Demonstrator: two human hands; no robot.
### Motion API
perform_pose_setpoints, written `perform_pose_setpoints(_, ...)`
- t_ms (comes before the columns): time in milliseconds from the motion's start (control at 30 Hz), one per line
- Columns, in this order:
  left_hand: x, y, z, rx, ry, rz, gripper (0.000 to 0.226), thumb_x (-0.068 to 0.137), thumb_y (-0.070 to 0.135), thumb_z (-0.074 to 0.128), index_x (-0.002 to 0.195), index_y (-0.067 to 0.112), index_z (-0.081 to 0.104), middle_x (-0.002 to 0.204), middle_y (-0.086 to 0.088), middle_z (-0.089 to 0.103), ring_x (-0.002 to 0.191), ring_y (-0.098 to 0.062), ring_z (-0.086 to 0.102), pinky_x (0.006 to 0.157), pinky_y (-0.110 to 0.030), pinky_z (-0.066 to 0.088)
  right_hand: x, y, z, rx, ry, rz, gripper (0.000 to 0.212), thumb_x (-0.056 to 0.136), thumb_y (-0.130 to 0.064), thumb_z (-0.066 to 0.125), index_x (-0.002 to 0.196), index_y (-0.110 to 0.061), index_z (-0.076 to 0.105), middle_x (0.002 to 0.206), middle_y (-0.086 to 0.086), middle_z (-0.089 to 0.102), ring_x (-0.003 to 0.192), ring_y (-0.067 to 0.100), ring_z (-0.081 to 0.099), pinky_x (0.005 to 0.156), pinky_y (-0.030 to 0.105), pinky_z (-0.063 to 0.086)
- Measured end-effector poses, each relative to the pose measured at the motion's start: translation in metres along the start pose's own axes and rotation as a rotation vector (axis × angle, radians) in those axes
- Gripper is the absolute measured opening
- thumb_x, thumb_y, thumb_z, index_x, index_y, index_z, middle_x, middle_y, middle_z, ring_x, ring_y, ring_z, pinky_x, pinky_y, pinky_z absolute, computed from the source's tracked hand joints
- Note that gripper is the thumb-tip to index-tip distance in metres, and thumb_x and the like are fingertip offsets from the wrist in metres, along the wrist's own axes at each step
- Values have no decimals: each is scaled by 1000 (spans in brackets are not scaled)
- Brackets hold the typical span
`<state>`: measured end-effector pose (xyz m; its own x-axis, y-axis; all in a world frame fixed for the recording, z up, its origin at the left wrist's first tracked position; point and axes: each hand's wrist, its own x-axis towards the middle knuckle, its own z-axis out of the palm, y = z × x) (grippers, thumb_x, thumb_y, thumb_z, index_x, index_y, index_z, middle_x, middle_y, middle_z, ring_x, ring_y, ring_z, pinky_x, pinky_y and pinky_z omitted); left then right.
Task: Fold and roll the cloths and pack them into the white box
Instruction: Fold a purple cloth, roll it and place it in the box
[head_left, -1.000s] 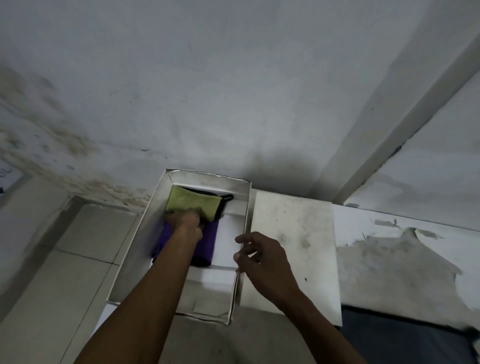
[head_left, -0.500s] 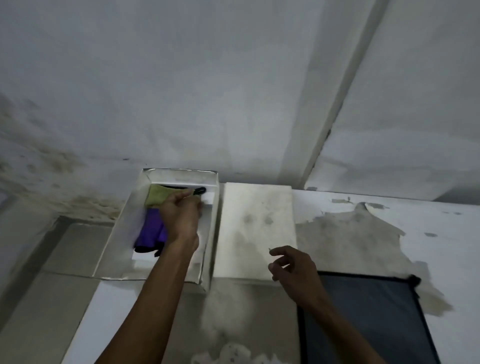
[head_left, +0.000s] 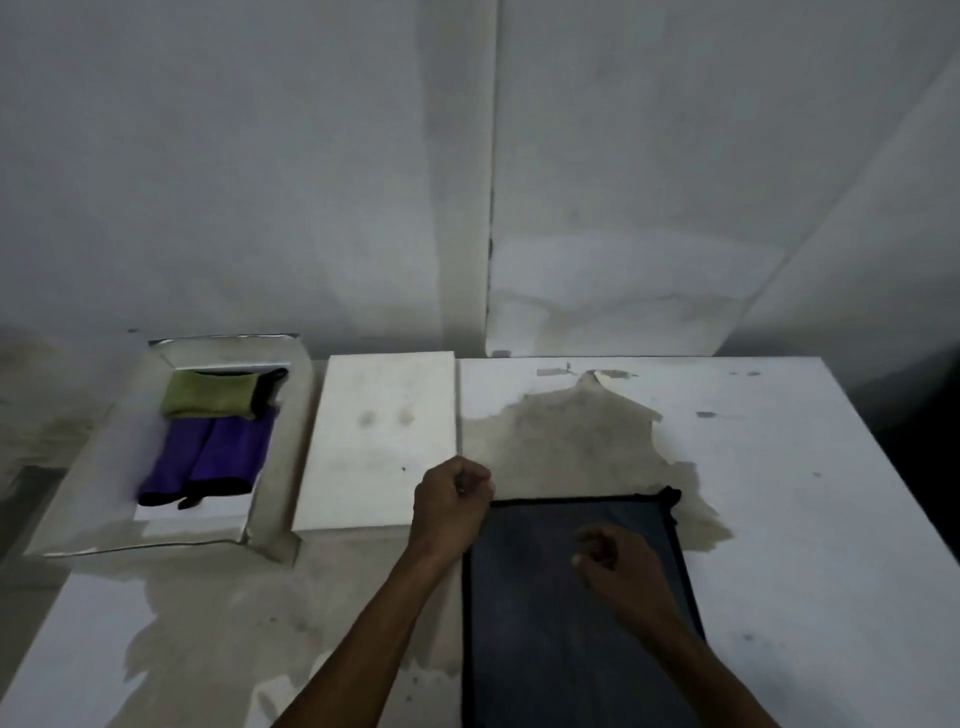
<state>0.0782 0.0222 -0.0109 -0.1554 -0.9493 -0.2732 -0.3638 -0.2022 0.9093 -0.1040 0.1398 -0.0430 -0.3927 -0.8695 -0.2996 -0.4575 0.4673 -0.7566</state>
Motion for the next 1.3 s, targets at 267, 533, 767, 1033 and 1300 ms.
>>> perform_pose_setpoints(267, -2, -38, 63, 498, -195, 111, 13, 86, 6, 53, 95, 11, 62, 98, -5, 63, 90, -16, 59, 79, -29, 51, 16, 58, -52, -158, 15, 87, 7, 87, -14, 62, 91, -8, 63, 88, 5, 64, 80, 16, 59, 68, 24, 43)
perform_pose_setpoints(533, 21, -68, 84, 952, -279, 266, 64, 87, 18, 55, 146, 12, 31, 152, -6, 33, 137, -26, 29, 114, -35, 28, 51, 82, -67, -299, -52, -52, 18, 91, -12, 54, 108, -7, 59, 104, 7, 56, 97, 20, 53, 74, 28, 40)
perform_pose_setpoints(767, 39, -72, 92, 1078, -302, 195, 70, 78, 29, 64, 141, 17, 36, 136, -10, 38, 125, -27, 33, 102, -36, 37, 91, 85, -65, -619, -168, -185, 49, 79, -23, 57, 127, -15, 48, 133, 6, 43, 120, 24, 39, 82, 32, 46)
perform_pose_setpoints(1033, 34, -73, 88, 920, -220, 312, 35, 70, 15, 66, 105, 12, 64, 105, -7, 56, 99, -24, 50, 78, -35, 45, 102, 94, -54, -695, -217, -243, 63, 76, -24, 58, 137, -18, 42, 139, 2, 45, 125, 23, 41, 101, 34, 33)
perform_pose_setpoints(1300, 31, -76, 82, 785, -262, 340, 16, 72, 6, 64, 88, 9, 67, 93, -7, 63, 87, -22, 54, 67, -27, 38, 93, 81, -52, -727, -114, -248, 56, 71, -17, 61, 126, -17, 55, 116, 9, 54, 109, 30, 50, 102, 41, 31)
